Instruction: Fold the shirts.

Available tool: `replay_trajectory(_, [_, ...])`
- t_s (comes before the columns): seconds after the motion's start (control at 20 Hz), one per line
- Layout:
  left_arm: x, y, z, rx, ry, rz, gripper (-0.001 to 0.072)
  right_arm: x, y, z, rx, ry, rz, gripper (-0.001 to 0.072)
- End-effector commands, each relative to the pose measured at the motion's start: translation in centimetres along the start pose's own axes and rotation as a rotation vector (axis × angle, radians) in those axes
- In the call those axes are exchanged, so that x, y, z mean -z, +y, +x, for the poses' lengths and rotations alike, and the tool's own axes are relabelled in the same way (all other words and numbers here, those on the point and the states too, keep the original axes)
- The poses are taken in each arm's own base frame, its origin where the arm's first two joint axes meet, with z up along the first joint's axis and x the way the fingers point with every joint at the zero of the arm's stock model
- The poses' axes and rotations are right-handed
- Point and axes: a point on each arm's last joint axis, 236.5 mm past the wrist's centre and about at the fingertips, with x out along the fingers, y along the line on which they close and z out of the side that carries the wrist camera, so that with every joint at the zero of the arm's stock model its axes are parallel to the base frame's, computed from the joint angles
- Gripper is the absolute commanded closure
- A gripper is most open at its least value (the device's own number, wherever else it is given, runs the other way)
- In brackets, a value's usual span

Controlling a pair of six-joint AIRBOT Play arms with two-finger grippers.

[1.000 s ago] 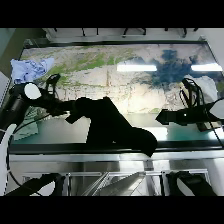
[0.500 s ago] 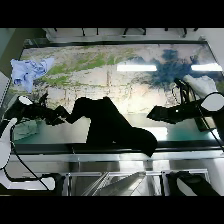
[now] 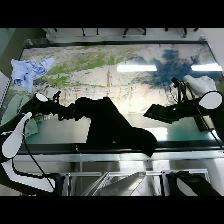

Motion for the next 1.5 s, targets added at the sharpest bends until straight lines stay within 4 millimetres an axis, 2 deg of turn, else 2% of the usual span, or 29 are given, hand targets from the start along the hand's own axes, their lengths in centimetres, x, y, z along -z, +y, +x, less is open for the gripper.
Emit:
replay_trajectory(0.0, [-1.4,-3.5,-1.1,-0.013,-0.046,0.116,0.0691,0.0,0.2,-0.1,-0.006,-0.002,-0.034,0.0014])
replay_trajectory(0.15, [-1.9,-6.5,-6.2,-0.083,-0.144,0.284,0.0691,0.5,0.1,0.0,-0.005,0.02,-0.04,0.0014])
replay_trajectory(0.35, [1.3,-8.5,-13.5,-0.185,-0.243,0.442,0.0691,1.3,-0.2,0.4,-0.003,0.068,-0.067,0.0014])
replay_trajectory(0.5, [5.0,-7.7,-17.8,-0.283,-0.311,0.477,0.0691,2.0,0.5,1.2,-0.009,0.104,-0.115,0.0014])
replay_trajectory(0.65, [8.5,-6.1,-20.7,-0.374,-0.362,0.519,0.0691,2.6,2.5,3.3,-0.026,0.124,-0.198,0.0014])
replay_trajectory(0.75, [10.4,-5.7,-20.8,-0.372,-0.376,0.542,0.0691,2.7,4.6,5.3,-0.044,0.107,-0.258,0.0014])
replay_trajectory(0.85, [12.2,-4.8,-19.5,-0.37,-0.358,0.561,0.0691,3.4,7.4,7.7,-0.07,0.102,-0.338,0.0014])
replay_trajectory(0.95, [13.4,-3.5,-17.9,-0.383,-0.329,0.569,0.0691,4.0,11.0,10.6,-0.104,0.089,-0.422,0.0014])
replay_trajectory(1.05, [14.3,-2.1,-16.7,-0.397,-0.307,0.568,0.0691,4.0,15.6,13.5,-0.151,0.052,-0.527,0.0014])
replay_trajectory(1.15, [14.9,-1.5,-16.4,-0.399,-0.305,0.566,0.0691,4.4,19.0,17.0,-0.177,0.062,-0.581,0.0014])
replay_trajectory(1.3, [14.9,-1.9,-17.3,-0.391,-0.357,0.58,0.069,5.2,20.4,22.7,-0.165,0.147,-0.557,0.0015])
replay_trajectory(1.45, [14.8,-2.0,-18.1,-0.394,-0.393,0.589,0.069,5.7,20.1,27.1,-0.141,0.2,-0.517,0.0015])
